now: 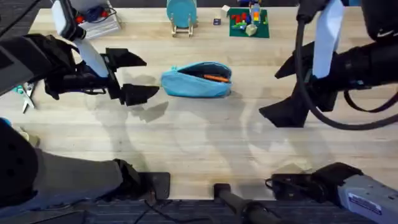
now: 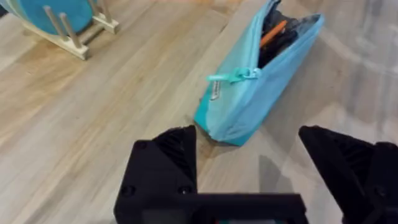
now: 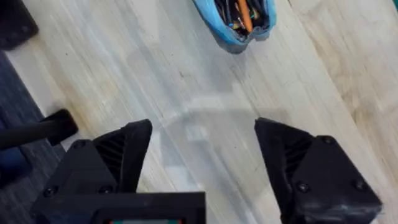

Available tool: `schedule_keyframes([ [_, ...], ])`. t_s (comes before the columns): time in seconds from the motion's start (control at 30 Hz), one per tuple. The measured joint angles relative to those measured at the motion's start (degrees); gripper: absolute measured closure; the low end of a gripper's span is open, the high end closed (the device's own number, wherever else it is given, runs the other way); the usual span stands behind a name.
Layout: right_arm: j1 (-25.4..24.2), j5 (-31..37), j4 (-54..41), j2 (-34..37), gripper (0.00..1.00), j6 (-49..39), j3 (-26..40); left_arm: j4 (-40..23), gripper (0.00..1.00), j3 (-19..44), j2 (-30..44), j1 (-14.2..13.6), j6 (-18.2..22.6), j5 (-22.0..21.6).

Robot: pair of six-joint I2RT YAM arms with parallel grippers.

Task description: Unzip the bag, pick up the pens from the table one at a time and place them inside, then zip the bag closed.

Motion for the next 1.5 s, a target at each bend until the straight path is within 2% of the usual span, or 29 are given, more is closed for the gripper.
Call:
schedule_keyframes([
  [0.1, 0.0, 0.0, 0.0, 0.0, 0.004, 0.0, 0.0, -2.4, 0.009, 0.0, 0.0, 0.0, 1.6, -0.2],
  [0.37, 0.0, 0.0, 0.0, 0.0, 0.003, 0.0, 0.0, -3.2, 0.008, 0.0, 0.0, 0.0, 3.5, -2.3],
  [1.23, 0.0, 0.0, 0.1, 0.0, 0.003, 0.0, 0.0, -3.2, 0.008, 0.0, 0.0, 0.0, 4.0, -3.5],
  [1.5, 0.0, 0.0, 3.1, 0.0, 0.003, -0.3, 0.0, -3.2, 0.008, 0.0, 0.0, 0.0, 4.0, -3.5],
])
